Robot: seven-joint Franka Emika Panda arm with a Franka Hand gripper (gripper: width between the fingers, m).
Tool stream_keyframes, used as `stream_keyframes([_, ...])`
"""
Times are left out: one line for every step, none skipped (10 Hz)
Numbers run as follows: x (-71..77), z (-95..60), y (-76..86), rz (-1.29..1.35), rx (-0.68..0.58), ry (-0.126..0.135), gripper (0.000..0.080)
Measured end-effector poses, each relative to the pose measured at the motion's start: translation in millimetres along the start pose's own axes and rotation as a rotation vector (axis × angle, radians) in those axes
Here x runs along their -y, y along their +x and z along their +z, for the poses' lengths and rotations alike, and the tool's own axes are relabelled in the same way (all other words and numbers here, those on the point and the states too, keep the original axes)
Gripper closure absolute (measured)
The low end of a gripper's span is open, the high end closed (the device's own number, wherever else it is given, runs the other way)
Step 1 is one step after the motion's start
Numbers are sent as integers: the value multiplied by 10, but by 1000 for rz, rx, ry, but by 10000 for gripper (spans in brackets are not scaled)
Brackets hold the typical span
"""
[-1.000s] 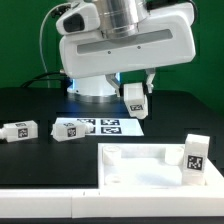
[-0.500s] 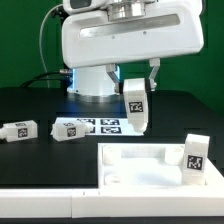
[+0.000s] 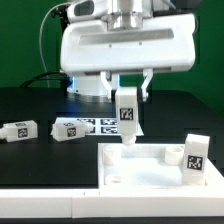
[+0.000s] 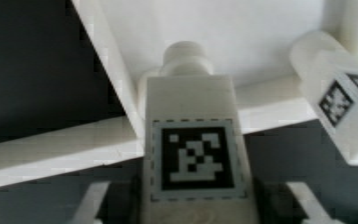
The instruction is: Assemble square table
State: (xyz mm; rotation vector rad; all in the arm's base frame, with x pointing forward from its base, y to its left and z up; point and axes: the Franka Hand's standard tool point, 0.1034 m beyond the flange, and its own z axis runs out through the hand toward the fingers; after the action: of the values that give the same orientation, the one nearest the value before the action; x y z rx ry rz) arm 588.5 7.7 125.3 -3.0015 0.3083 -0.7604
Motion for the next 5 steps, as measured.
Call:
stream_keyframes([-58, 25, 117, -8, -37, -7, 514])
stream_keyframes([-31, 32, 62, -9, -25, -4, 514])
stream_keyframes([-26, 34, 56, -11, -24, -4, 514])
stream_keyframes([-32, 38, 53, -10, -23, -4, 514])
stream_keyframes([-29, 48, 52, -11, -23, -5, 514])
